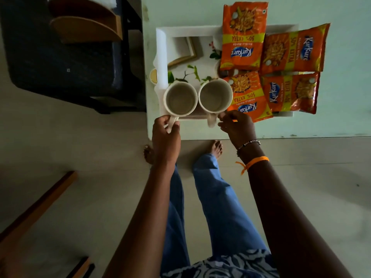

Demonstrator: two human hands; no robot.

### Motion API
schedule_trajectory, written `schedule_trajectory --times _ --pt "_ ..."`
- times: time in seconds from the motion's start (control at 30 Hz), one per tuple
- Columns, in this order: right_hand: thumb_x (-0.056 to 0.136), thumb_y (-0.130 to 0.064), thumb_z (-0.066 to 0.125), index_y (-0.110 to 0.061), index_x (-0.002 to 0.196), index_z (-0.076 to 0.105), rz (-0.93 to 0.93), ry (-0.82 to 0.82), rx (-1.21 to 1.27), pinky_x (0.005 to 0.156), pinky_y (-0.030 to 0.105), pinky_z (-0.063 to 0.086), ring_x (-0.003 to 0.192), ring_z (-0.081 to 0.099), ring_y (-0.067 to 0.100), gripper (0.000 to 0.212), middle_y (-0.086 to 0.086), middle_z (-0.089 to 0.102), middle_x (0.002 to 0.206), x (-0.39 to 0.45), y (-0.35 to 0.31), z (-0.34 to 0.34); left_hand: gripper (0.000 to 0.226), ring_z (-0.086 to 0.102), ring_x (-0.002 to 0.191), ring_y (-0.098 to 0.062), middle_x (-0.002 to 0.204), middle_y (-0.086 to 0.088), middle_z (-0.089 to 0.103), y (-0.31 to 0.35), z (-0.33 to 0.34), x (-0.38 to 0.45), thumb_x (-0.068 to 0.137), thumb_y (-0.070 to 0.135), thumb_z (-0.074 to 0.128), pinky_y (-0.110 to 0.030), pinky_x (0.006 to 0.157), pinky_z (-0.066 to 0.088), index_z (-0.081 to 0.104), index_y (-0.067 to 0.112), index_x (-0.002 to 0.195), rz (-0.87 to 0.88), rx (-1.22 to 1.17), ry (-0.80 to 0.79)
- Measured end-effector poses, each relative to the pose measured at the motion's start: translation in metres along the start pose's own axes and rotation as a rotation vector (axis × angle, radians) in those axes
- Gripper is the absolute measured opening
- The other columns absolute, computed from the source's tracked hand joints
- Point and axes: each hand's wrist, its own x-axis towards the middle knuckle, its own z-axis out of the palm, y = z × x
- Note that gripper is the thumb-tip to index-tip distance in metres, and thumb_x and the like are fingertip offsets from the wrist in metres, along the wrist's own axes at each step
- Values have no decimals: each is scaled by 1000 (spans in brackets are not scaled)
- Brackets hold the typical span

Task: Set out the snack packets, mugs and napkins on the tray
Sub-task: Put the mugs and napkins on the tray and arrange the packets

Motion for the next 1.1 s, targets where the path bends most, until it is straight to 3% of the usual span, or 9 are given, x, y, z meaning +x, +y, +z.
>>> schedule_trajectory --times 0.1,0.2,0.23,0.4,0.6,0.73,0.87,0.93,1.1 --pt "88 -11 54 2 89 64 -6 14 -45 88 56 50 88 65 39 16 24 68 90 3 -5 -14 27 55 110 -16 123 -3 58 6 -4 -2 89 21 55 -30 91 47 54 16 115 26 -31 59" --pt "87 -11 54 -4 83 63 -63 49 -73 84 52 53 76 63 31 12 22 67 82 5 -24 -28 24 56 98 -7 115 1 60 15 -12 4 88 14 54 -5 71 45 56 15 112 20 -116 96" --pt "87 -12 55 -6 82 63 -83 49 -64 83 52 54 74 62 30 12 18 65 79 5 -33 -31 25 57 97 -8 114 0 60 19 -15 6 88 13 54 -6 69 44 57 14 113 10 -144 102" --pt "88 -10 53 0 90 63 -199 -75 -33 83 55 53 76 59 29 14 14 60 79 8 -82 -11 29 56 114 -26 123 -14 59 36 -41 33 90 7 50 -40 102 45 55 8 119 -21 -226 107" --pt "86 -9 54 -3 87 65 -275 -193 -83 89 55 49 83 63 36 12 17 66 86 14 -139 60 26 57 108 -18 115 -5 59 46 -95 81 91 9 50 -38 103 44 55 12 116 -63 -336 172" --pt "84 -8 55 -6 89 65 -392 -168 -157 77 28 49 82 65 31 11 7 65 86 23 -178 119 21 57 103 -14 107 2 58 51 -133 122 91 8 49 -28 92 46 55 19 108 -52 -363 183" --pt "81 -5 57 -5 113 57 -545 -83 -201 91 34 46 103 59 30 32 16 58 118 42 -216 173 19 57 94 -6 96 12 58 53 -164 159 91 9 50 -17 76 44 55 23 103 -53 -353 196" --pt "79 -9 61 -8 125 51 -630 -81 -309 99 29 36 117 51 30 47 15 52 129 57 -230 194 21 57 95 -7 100 7 59 57 -177 178 91 9 50 -18 79 44 56 18 109 -44 -336 206" --pt "74 -14 69 -12 130 46 -704 -142 -517 100 28 33 121 45 30 60 11 52 131 81 -248 218 21 58 99 -9 106 5 59 64 -196 212 91 11 50 -18 79 45 56 20 109 -28 -284 172"
